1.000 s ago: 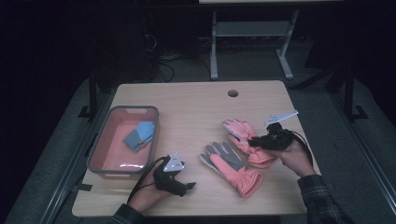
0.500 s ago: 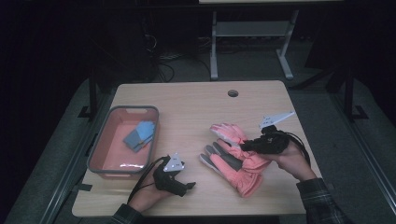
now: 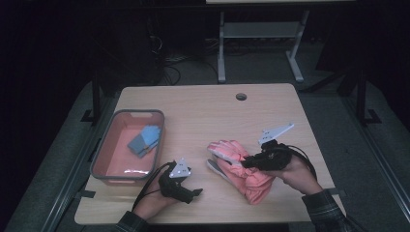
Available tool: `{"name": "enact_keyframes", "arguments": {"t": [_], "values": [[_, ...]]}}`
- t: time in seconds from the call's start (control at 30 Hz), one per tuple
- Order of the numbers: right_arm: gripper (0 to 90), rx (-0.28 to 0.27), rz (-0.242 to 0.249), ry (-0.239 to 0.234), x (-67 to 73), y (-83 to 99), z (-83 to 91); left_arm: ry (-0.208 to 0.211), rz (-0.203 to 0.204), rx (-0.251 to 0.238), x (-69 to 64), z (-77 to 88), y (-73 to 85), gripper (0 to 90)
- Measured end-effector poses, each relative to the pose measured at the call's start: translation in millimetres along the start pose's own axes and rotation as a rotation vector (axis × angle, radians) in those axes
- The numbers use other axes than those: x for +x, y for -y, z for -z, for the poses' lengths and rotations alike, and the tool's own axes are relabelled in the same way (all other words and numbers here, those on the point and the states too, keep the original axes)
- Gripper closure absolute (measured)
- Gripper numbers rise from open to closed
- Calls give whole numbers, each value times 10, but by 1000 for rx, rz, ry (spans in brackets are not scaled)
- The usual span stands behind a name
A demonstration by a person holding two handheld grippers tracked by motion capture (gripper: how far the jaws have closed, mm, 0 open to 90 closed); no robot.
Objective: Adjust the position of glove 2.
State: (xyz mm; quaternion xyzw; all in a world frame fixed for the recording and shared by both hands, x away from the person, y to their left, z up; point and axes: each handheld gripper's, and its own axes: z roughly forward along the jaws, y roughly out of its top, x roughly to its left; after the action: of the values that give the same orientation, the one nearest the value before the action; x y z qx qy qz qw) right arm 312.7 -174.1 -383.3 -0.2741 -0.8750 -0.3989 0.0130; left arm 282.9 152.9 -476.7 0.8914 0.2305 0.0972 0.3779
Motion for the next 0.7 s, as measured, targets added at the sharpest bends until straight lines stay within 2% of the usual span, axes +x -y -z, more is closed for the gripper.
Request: {"name": "enact_keyframes", "arguments": {"t": [0.07, 0.13, 0.3, 0.37, 0.53, 0.6, 0.7], "values": [[841, 19, 3, 15, 3, 11, -65, 0, 0, 0, 0, 0, 0, 126], [841, 32, -1, 3, 0, 20, -125, 0, 1, 0, -1, 1, 0, 126], [841, 97, 17, 16, 20, 51, -300, 0, 2, -1, -2, -1, 2, 126], [841, 108, 4, 21, 28, 64, -324, -1, 1, -1, -2, -1, 2, 126], [837, 117, 12, 26, 28, 105, -378, 0, 3, -1, -3, 0, 0, 126], [797, 110, 17, 22, 44, 98, -367, -3, 0, 1, 0, -3, -4, 125], [677, 68, 16, 16, 33, 83, -291, -10, 13, -4, -9, -11, -8, 124]]}}
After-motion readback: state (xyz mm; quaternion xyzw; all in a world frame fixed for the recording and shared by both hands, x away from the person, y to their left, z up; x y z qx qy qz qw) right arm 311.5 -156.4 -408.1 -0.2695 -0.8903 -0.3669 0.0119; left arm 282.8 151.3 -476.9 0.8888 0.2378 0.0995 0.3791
